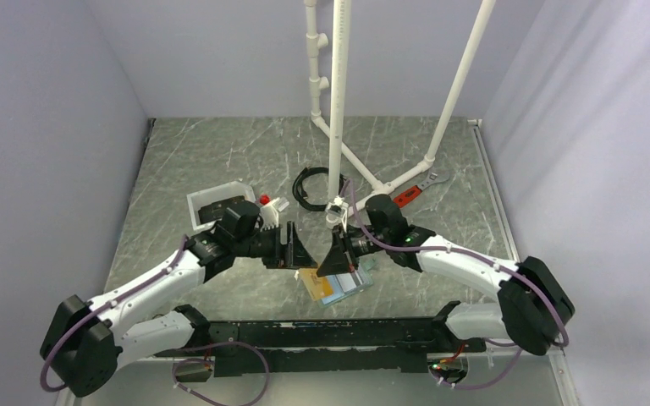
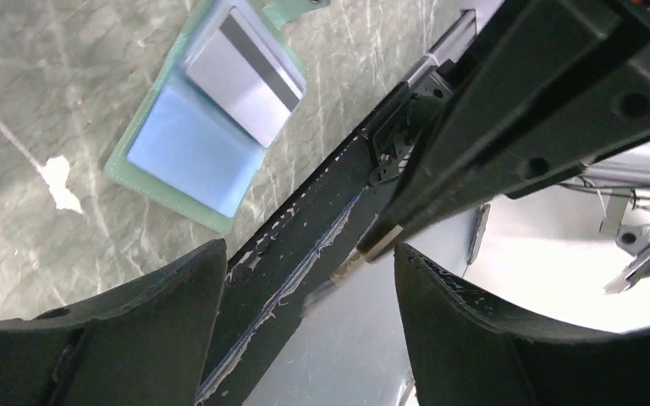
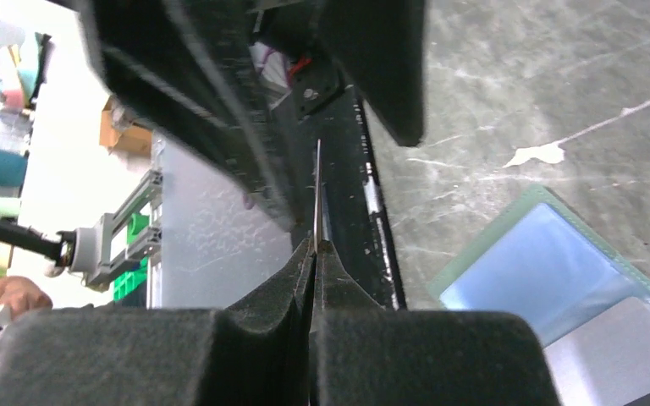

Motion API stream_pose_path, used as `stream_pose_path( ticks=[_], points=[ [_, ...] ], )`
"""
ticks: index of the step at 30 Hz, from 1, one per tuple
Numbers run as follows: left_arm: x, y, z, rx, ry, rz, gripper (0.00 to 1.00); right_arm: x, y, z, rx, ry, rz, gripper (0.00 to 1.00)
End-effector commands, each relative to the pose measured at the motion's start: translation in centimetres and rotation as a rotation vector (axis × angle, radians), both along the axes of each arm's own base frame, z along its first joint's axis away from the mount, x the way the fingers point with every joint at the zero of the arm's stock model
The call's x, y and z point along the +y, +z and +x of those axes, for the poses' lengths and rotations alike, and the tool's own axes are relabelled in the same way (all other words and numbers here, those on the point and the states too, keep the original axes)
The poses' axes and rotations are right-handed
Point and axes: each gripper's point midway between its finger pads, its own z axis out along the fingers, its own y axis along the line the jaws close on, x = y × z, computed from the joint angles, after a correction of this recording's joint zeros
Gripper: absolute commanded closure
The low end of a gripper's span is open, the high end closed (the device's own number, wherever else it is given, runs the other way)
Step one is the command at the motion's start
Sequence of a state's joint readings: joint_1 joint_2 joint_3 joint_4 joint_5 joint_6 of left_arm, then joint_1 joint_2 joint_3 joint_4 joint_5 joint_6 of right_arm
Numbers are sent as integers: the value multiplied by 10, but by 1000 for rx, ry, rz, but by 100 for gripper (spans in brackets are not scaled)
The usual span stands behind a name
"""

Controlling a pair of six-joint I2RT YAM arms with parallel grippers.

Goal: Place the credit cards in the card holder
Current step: Pick up the credit card from the center of the board, then insert the credit card into the card holder.

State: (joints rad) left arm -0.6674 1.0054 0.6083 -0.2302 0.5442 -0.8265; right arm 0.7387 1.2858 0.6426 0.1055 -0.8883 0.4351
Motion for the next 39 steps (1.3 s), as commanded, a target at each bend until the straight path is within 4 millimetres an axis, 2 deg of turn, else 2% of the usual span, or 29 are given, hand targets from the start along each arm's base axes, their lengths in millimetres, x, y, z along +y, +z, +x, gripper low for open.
stream_pose_path(
  ticks=[1, 3, 9, 12, 17, 22, 26, 30, 33, 36, 37, 39],
  points=[
    [-22, 35, 5, -155, -156, -108, 24, -12, 25, -19, -37, 111, 102, 100],
    [-26, 42, 0, -163, -204, -149, 30, -13, 26, -18, -36, 102, 110, 100],
    [-33, 61, -22, -182, -321, -298, 57, -19, 28, -12, -14, 77, 142, 100],
    [-36, 65, -29, -168, -364, -321, 63, -23, 34, -9, -12, 60, 161, 100],
    [-43, 54, -35, -139, -415, -259, 53, -24, 42, -10, -8, 58, 188, 100],
    [-41, 38, -28, -123, -387, -169, 52, -27, 45, -15, -9, 75, 195, 100],
    [-40, 47, -29, -149, -386, -186, 49, -30, 39, -17, -11, 78, 162, 100],
    [-29, 53, -23, -207, -337, -112, 34, -32, 43, -22, -12, 107, 178, 100],
    [-21, 48, -10, -223, -257, -22, 25, -33, 47, -25, -19, 122, 194, 100],
    [-25, 43, -15, -191, -303, -35, 25, -32, 50, -25, -23, 123, 203, 100],
    [-30, 46, -23, -168, -350, -83, 26, -31, 51, -23, -28, 118, 204, 100],
    [-36, 45, -27, -133, -380, -130, 31, -31, 55, -24, -29, 124, 217, 100]
  ],
)
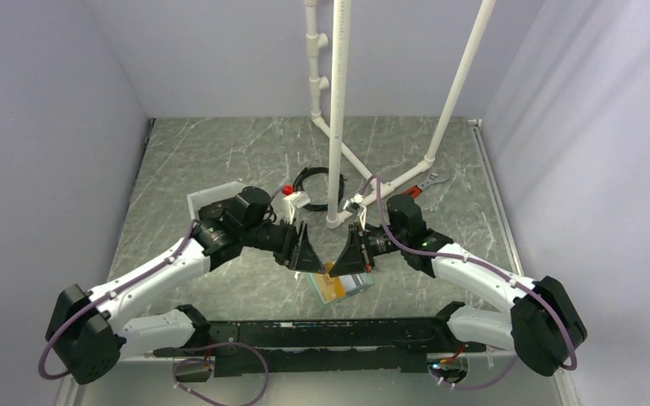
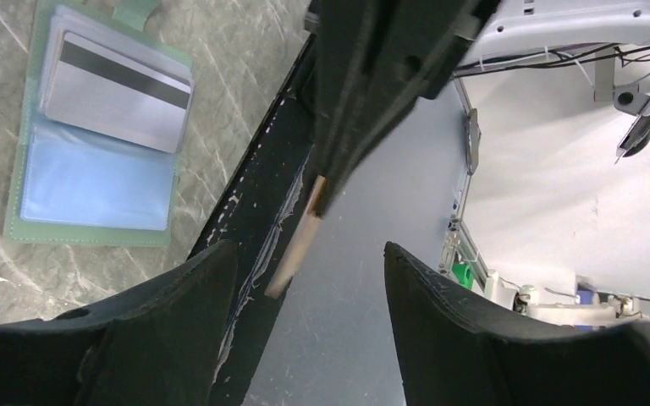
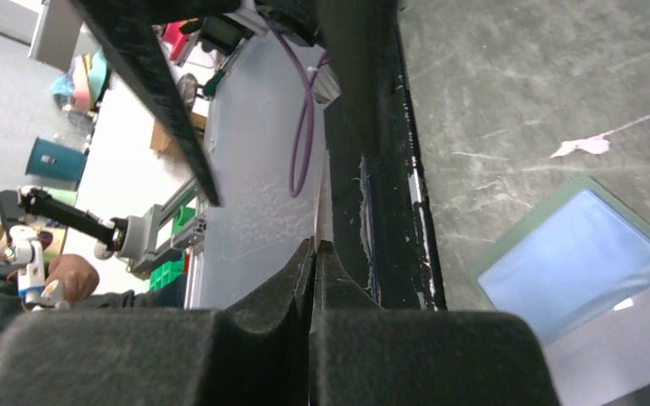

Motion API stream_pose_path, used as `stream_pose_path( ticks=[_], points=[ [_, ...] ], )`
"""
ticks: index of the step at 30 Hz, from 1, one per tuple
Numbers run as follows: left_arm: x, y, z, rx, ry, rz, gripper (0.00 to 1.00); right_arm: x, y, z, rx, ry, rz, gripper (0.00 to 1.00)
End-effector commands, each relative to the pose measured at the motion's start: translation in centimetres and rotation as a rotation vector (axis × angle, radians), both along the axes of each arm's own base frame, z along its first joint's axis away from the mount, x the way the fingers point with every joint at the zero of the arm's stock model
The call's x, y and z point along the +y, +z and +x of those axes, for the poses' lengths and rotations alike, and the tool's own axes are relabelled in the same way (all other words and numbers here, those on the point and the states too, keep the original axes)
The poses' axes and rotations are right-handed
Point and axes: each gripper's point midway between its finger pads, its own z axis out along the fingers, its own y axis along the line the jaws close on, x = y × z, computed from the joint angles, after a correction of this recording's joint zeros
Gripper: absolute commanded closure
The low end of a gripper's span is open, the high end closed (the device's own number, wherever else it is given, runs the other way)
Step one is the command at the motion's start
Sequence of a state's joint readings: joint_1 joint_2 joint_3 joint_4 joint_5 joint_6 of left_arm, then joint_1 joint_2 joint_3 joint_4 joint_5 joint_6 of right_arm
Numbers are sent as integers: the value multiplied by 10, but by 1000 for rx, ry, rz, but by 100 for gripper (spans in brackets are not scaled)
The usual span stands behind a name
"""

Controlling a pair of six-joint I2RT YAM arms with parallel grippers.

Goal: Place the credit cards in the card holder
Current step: Insert the credit card into the card holder.

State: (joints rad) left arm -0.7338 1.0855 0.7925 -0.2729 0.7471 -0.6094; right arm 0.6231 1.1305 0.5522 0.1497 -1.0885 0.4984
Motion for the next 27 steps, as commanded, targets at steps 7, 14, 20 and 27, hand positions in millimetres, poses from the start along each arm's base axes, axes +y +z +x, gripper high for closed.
stream_pose_path(
  ticks=[7, 14, 20, 27],
  points=[
    [-13, 2, -16, 49, -140, -119, 67, 2, 27, -5, -82, 56, 90, 100],
    [-12, 8, -9, -10, -95, -128, 98, 2, 13, 1, -14, -48, 60, 73],
    [-16, 11, -3, -28, -85, -148, 99, 3, 28, -3, 67, -84, 185, 89],
    [10, -57, 36, 86, 196, 274, 57, -31, -63, 46, 63, -401, -312, 100]
  ],
)
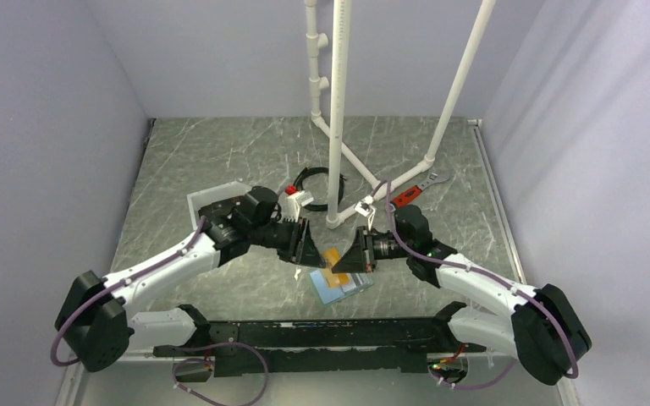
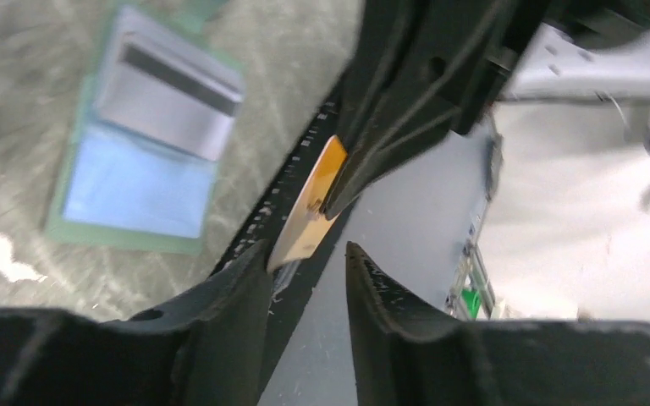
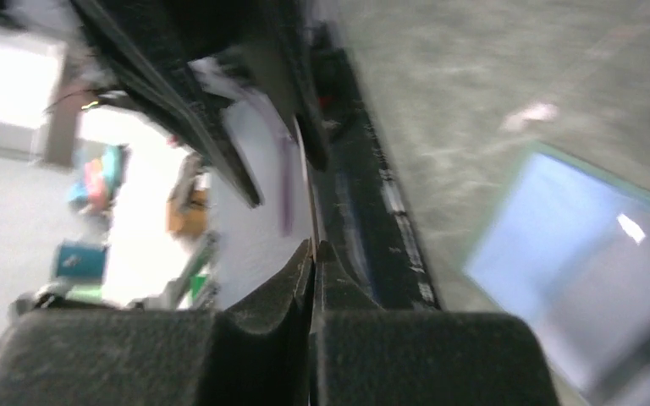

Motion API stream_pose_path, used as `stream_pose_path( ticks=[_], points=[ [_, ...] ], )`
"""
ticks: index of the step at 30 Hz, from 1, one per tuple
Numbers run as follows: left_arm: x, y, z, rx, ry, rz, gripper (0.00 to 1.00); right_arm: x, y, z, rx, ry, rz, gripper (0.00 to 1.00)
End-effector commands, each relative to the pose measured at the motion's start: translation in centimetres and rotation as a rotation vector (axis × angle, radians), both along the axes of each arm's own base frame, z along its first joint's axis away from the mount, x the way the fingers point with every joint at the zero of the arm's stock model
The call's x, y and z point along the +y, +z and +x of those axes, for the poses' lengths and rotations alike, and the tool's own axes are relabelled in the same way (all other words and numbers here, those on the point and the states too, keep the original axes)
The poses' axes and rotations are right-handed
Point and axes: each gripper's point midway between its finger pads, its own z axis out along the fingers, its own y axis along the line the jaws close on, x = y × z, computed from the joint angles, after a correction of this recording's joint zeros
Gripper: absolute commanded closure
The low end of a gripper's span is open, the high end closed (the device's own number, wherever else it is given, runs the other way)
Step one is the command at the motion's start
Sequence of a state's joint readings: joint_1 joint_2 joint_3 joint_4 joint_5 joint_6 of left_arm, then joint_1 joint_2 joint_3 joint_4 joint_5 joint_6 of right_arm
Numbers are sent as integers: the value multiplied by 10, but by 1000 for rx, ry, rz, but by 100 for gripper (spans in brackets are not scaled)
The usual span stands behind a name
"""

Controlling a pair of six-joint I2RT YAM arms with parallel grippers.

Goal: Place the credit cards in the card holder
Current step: Insert the credit card into the card holder.

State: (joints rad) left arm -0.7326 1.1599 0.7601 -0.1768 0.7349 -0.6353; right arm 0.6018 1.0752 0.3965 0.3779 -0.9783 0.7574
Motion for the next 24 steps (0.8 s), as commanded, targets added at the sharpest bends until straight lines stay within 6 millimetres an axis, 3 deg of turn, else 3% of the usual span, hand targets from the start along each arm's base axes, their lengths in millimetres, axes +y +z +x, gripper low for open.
stream_pose_path(
  ticks=[1, 3, 5, 9, 13, 17, 24],
  points=[
    [23, -48, 26, 102, 202, 320, 55, -34, -64, 40, -4, -228, -426, 100],
    [25, -67, 27, 187, 241, 393, 58, -40, -78, 35, 58, -200, -498, 100],
    [22, -82, 28, 259, 277, 424, 66, -40, -84, 32, 93, -172, -524, 100],
    [6, -102, 31, 332, 326, 375, 78, -44, -94, 37, 89, -167, -593, 100],
    [-20, -116, 22, 343, 283, 317, 83, -41, -102, 40, 103, -139, -606, 100],
    [-32, -130, 16, 341, 253, 347, 86, -38, -109, 39, 132, -105, -615, 100],
    [-15, -160, 15, 363, 310, 487, 89, -40, -113, 41, 133, -88, -662, 100]
  ],
)
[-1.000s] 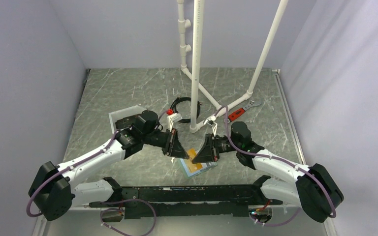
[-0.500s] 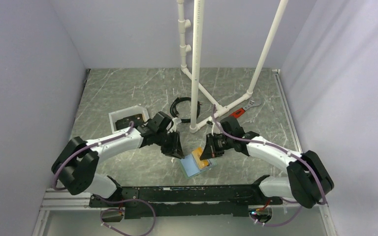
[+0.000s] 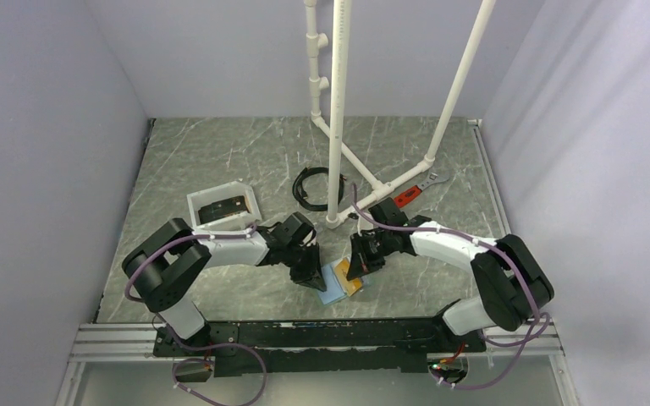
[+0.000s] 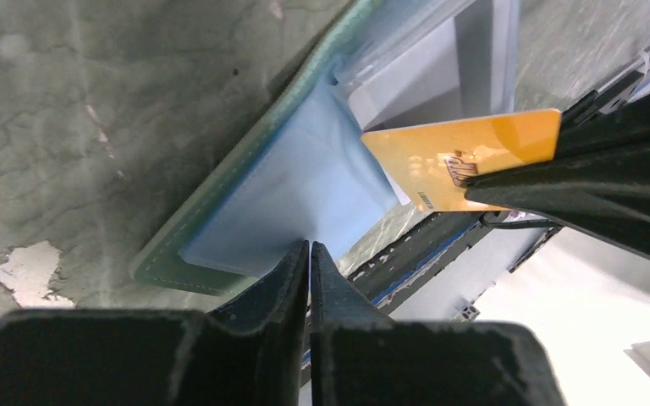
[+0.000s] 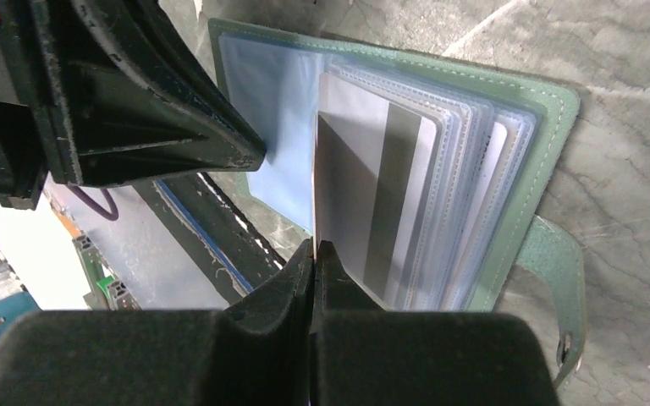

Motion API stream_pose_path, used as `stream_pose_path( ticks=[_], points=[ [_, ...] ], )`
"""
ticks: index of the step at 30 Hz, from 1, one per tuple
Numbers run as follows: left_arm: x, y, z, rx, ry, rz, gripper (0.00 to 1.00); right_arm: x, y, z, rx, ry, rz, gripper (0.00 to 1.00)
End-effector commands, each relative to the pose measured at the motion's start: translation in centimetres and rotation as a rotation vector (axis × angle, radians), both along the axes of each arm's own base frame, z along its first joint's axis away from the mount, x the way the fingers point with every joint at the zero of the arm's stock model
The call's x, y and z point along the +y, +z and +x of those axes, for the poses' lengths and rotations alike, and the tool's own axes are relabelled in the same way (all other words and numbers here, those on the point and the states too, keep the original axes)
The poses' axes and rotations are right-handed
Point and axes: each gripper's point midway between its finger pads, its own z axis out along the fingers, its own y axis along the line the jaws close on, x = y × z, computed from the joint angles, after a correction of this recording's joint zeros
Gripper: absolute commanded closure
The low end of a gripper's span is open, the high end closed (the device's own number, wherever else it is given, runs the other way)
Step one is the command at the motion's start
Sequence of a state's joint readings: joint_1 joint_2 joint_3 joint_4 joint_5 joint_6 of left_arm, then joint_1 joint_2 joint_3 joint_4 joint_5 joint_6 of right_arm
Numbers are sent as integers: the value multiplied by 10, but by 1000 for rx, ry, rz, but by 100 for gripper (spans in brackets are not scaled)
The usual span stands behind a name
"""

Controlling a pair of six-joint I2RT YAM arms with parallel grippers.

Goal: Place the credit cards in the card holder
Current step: Insert the credit card into the card holder.

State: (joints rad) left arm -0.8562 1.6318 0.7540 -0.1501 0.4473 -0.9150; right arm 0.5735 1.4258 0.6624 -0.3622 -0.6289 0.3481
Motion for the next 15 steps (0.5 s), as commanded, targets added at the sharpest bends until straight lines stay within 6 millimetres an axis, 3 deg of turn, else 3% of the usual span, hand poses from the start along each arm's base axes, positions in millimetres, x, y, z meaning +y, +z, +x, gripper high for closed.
stream_pose_path(
  ticks=[1, 8, 15],
  points=[
    [2, -6, 13, -28, 47, 65, 89, 4, 7, 9, -37, 31, -11, 100],
    [18, -30, 5, 21, 46, 171, 93, 2, -1, 11, -23, 32, -85, 100],
    [33, -27, -1, 15, 46, 221, 93, -1, 0, 16, -33, 1, -170, 100]
  ],
)
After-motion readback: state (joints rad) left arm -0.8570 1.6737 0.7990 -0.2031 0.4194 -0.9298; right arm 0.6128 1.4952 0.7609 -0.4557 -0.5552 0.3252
